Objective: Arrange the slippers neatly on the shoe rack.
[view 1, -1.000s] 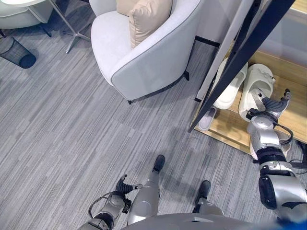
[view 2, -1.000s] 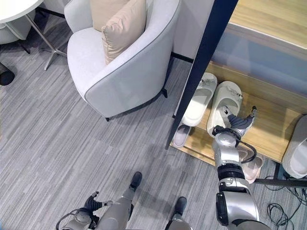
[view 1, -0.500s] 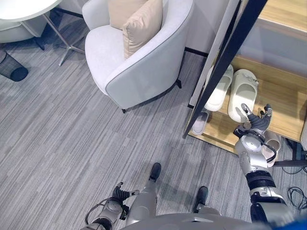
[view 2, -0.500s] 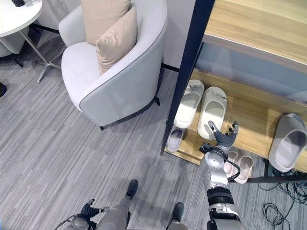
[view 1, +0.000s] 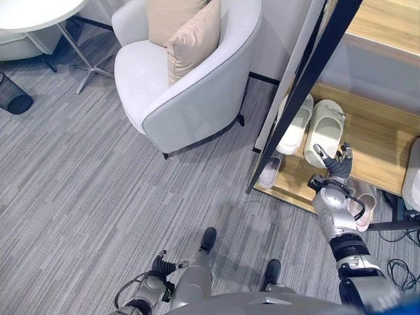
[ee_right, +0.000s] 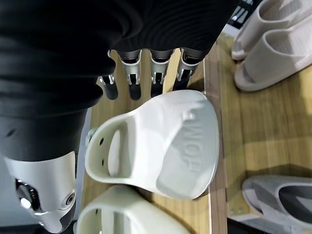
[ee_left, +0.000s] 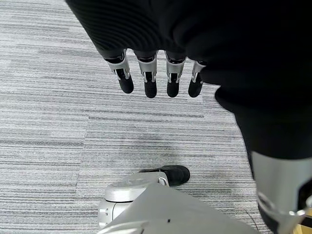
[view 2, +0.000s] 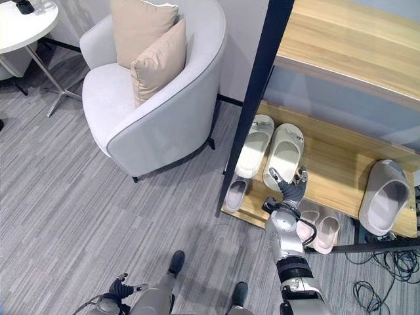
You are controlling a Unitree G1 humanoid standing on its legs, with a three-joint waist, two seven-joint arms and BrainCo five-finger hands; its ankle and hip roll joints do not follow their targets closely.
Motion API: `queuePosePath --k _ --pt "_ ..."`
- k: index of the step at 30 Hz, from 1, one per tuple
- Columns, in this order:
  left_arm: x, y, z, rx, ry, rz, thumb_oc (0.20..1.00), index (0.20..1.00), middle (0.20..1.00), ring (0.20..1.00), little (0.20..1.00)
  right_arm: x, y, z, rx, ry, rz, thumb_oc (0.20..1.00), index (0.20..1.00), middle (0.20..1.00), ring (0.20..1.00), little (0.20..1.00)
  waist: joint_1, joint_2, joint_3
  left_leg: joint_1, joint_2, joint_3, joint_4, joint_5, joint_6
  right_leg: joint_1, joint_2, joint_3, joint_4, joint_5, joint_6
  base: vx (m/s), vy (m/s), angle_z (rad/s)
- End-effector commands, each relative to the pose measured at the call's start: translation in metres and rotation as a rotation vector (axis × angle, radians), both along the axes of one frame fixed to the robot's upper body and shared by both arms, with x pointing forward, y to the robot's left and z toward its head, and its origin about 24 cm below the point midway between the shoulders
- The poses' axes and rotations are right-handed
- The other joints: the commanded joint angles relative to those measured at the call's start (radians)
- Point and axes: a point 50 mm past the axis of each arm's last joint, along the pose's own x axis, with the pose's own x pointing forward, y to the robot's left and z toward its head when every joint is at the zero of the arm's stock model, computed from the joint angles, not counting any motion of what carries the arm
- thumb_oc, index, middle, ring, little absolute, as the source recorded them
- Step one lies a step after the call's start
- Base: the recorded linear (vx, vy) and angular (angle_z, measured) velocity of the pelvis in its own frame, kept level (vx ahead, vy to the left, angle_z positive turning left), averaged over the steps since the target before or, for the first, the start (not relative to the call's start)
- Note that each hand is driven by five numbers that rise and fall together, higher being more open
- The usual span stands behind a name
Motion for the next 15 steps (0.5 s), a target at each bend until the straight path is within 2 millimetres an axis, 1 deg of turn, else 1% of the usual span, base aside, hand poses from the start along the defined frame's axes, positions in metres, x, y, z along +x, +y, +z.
queuePosePath --k 1,4,8,9,12,14,15 --pt "-0.006 -0.009 -0.006 0.02 0.046 -0.003 1.0 1.0 1.0 1.0 1.0 0.007 0.003 0.032 -0.067 -0.147 0.067 1.0 1.0 1.0 1.0 1.0 0.015 0.006 0.029 0.078 -0.041 -0.002 0.005 -0.158 0.036 0.038 -0.01 -0.022 0.015 -0.027 0.015 0.0 0.0 0.0" --pt "-0.006 -0.01 -0.005 0.018 0.045 -0.008 1.0 1.0 1.0 1.0 1.0 0.006 0.005 0.034 -0.085 -0.15 0.085 1.0 1.0 1.0 1.0 1.0 0.014 0.005 0.025 0.083 -0.04 -0.005 0.005 -0.16 0.036 0.042 -0.009 -0.023 0.016 -0.029 0.013 0.0 0.0 0.0" --pt "-0.009 -0.011 -0.006 0.017 0.056 -0.01 1.0 1.0 1.0 1.0 1.0 0.002 0.009 0.032 -0.066 -0.157 0.106 1.0 1.0 1.0 1.0 1.0 0.007 0.005 0.019 0.09 -0.039 0.003 0.005 -0.163 0.037 0.046 -0.008 -0.019 0.015 -0.03 0.013 0.0 0.0 0.0" --pt "-0.01 -0.011 -0.007 0.014 0.06 -0.008 1.0 1.0 1.0 1.0 1.0 0.001 0.006 0.03 -0.064 -0.149 0.099 1.0 1.0 1.0 1.0 1.0 0.005 0.006 0.016 0.094 -0.038 0.004 0.005 -0.164 0.037 0.047 -0.008 -0.017 0.015 -0.031 0.012 0.0 0.0 0.0" --pt "-0.012 -0.009 -0.007 0.016 0.063 -0.003 1.0 1.0 1.0 1.0 1.0 -0.002 -0.002 0.032 -0.073 -0.158 0.062 1.0 1.0 1.0 1.0 1.0 0.002 0.008 0.014 0.098 -0.037 0.007 0.005 -0.166 0.037 0.051 -0.007 -0.016 0.015 -0.033 0.012 0.0 0.0 0.0" --pt "-0.015 -0.009 -0.008 0.014 0.068 -0.003 1.0 1.0 1.0 1.0 1.0 -0.004 -0.015 0.037 -0.126 -0.165 0.01 1.0 1.0 1.0 1.0 1.0 0.0 0.011 0.011 0.101 -0.035 0.008 0.005 -0.168 0.036 0.053 -0.007 -0.016 0.014 -0.035 0.012 0.0 0.0 0.0" --pt "-0.015 -0.009 -0.008 0.014 0.068 -0.003 1.0 1.0 1.0 1.0 1.0 -0.004 -0.015 0.037 -0.127 -0.165 0.009 1.0 1.0 1.0 1.0 1.0 0.0 0.011 0.011 0.101 -0.035 0.008 0.005 -0.168 0.036 0.054 -0.007 -0.016 0.014 -0.035 0.012 0.0 0.0 0.0"
